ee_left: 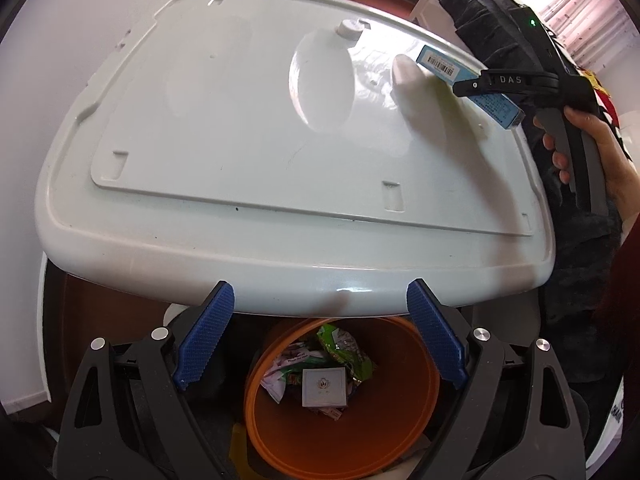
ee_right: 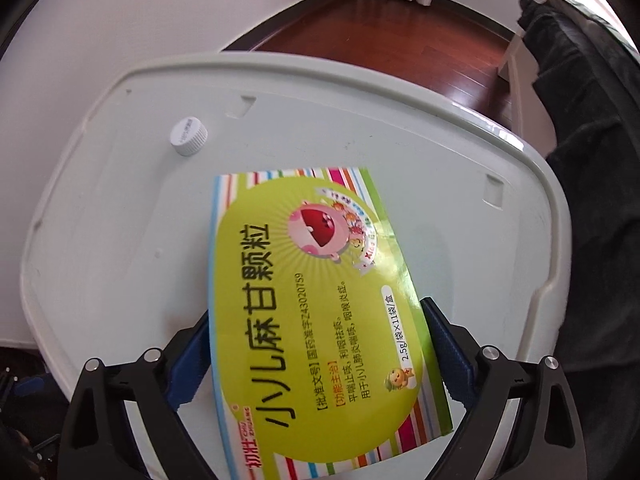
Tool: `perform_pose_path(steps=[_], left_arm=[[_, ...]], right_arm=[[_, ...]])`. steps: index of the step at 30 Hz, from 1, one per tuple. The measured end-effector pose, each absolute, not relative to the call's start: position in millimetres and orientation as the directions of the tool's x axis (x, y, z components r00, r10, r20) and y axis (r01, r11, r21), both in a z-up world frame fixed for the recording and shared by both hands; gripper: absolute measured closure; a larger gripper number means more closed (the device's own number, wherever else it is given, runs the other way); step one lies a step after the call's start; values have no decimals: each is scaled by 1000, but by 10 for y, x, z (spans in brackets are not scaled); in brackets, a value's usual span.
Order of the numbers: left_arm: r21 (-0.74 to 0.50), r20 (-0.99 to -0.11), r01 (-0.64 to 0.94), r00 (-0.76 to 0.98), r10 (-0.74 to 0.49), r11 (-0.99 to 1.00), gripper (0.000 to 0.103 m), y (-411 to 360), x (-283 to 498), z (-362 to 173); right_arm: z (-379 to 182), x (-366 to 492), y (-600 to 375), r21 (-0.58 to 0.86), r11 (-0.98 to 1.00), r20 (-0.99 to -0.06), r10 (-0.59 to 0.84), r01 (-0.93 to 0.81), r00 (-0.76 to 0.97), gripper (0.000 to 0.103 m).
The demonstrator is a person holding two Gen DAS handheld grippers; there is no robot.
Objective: Collect trash
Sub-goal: 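Grasp the white bottle cap with the left gripper while the right gripper holds the medicine box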
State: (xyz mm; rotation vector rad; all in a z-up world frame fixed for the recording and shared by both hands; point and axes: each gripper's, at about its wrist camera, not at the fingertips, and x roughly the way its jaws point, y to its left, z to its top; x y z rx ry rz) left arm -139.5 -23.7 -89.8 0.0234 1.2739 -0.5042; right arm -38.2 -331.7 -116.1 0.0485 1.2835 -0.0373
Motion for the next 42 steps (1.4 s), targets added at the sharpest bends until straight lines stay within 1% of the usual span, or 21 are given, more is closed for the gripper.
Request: perform_pose_path(steps=[8, 16, 21, 24, 29, 33, 37, 40, 42], left_arm=[[-251, -900, 370, 250, -356, 894, 17, -171, -1456, -709], [-217, -886, 397, 304, -351, 892, 17, -235, -1337, -514], [-206, -856, 421, 359, -371, 883, 17, -332, -1132, -292], [-171, -836, 443, 408, -368, 880, 17, -463, -964, -157], [-168, -794, 472, 456, -403, 865, 17, -731, -641, 8], [-137, -772, 519, 478, -419, 844, 17, -984, -414, -8], [-156, -746, 617, 438, -501, 771, 17, -1249, -120, -149], [-150, -756, 667, 398, -520, 730, 17, -1419, 83, -335], [-127, -775, 665, 397, -491, 736, 17, -1491, 232, -491]], right_arm=[[-1041, -544, -3328, 18, 993, -951, -19, 116, 307, 12], [-763, -747, -3315, 55, 993, -920, 9, 105, 391, 13], [-421, -1157, -3244, 108, 988, -881, 45, 108, 470, 13], [-193, -1456, -3210, 145, 983, -848, 65, 112, 527, 13], [89, -1878, -3134, 175, 978, -804, 76, 112, 589, 13], [213, -2148, -3116, 179, 977, -780, 69, 115, 622, 13], [247, -2300, -3120, 180, 977, -758, 63, 115, 649, 13], [178, -2350, -3118, 186, 976, -757, 68, 115, 650, 13], [105, -2340, -3124, 188, 976, -758, 74, 107, 648, 13]])
